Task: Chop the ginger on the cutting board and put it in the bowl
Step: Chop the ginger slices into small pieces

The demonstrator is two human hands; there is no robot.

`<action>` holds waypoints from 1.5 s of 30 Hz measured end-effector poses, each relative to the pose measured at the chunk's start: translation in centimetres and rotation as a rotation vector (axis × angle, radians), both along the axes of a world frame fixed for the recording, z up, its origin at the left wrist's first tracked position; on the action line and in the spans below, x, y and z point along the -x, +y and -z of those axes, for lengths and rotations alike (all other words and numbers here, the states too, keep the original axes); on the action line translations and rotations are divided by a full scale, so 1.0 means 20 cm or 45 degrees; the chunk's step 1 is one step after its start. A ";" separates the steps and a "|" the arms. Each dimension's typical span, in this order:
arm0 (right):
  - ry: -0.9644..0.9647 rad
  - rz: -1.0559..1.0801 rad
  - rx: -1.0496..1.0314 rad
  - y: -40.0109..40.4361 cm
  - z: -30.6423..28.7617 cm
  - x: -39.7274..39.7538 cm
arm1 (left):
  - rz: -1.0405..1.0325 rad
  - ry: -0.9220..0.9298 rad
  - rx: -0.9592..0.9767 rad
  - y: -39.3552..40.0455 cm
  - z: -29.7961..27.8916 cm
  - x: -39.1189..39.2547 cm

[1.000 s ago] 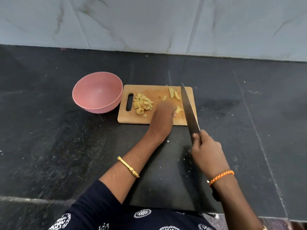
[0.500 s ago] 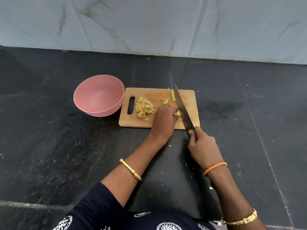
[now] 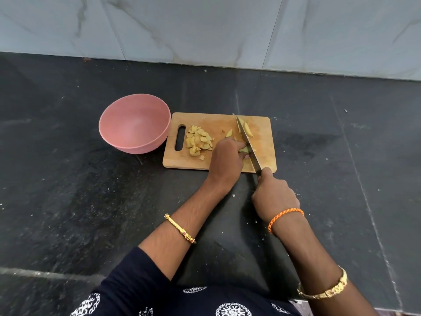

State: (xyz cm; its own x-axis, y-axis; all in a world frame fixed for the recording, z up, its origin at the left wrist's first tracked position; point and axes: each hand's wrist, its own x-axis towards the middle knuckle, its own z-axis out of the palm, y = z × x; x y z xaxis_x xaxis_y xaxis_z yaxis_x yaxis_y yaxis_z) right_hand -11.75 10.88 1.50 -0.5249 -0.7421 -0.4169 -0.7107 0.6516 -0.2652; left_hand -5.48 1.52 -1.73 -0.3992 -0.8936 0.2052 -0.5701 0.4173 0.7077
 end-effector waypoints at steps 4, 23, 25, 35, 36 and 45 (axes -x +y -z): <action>-0.042 -0.031 -0.063 0.05 -0.03 0.04 | 0.028 -0.041 0.042 -0.01 0.01 0.00; -0.120 -0.041 0.368 0.06 0.06 0.12 | -0.093 0.057 0.000 0.00 0.07 -0.02; -0.100 -0.070 0.348 0.05 0.05 0.14 | -0.100 0.075 -0.015 -0.01 0.07 -0.01; 0.048 -0.107 0.133 0.02 0.04 0.11 | -0.106 0.112 -0.011 -0.02 0.10 0.00; 0.061 -0.122 0.103 0.01 0.04 0.11 | -0.102 0.106 -0.005 -0.02 0.10 0.00; -0.025 -0.165 0.160 0.01 0.04 0.18 | -0.014 0.044 0.072 -0.02 0.07 -0.01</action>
State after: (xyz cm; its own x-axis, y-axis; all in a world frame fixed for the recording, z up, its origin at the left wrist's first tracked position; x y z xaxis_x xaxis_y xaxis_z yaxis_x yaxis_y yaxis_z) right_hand -15.31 11.15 0.69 -0.4145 -0.8498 -0.3256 -0.7803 0.5160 -0.3535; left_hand -5.25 1.13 -3.03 -0.3815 -0.8845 0.2687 -0.5505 0.4509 0.7026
